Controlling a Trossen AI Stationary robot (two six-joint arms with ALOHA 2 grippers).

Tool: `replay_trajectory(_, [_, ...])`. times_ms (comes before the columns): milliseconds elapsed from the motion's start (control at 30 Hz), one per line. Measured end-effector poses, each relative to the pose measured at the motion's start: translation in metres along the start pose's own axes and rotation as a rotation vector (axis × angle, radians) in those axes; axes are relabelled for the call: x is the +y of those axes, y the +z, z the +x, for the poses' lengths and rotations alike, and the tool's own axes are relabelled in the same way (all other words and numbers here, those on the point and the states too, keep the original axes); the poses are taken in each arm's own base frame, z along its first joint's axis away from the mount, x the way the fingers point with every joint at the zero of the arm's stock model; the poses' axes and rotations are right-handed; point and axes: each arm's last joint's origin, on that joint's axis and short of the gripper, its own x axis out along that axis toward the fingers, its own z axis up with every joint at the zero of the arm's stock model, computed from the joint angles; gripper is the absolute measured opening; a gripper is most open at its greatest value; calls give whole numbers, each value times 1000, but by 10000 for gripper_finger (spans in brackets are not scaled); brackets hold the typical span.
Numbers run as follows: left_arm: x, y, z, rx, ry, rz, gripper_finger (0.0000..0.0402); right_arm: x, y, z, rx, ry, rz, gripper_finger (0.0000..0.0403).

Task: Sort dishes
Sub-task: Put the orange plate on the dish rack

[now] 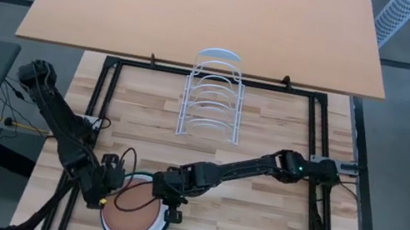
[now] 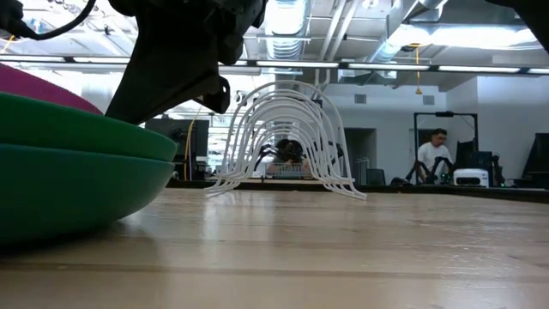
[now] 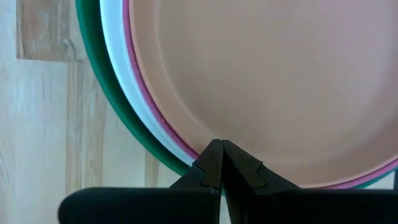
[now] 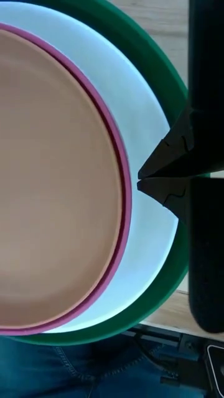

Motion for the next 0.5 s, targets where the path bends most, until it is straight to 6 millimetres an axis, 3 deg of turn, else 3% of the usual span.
replay_trajectory(500, [-12, 5, -14, -24, 0, 31, 0, 0, 0, 0, 0, 1, 2, 0])
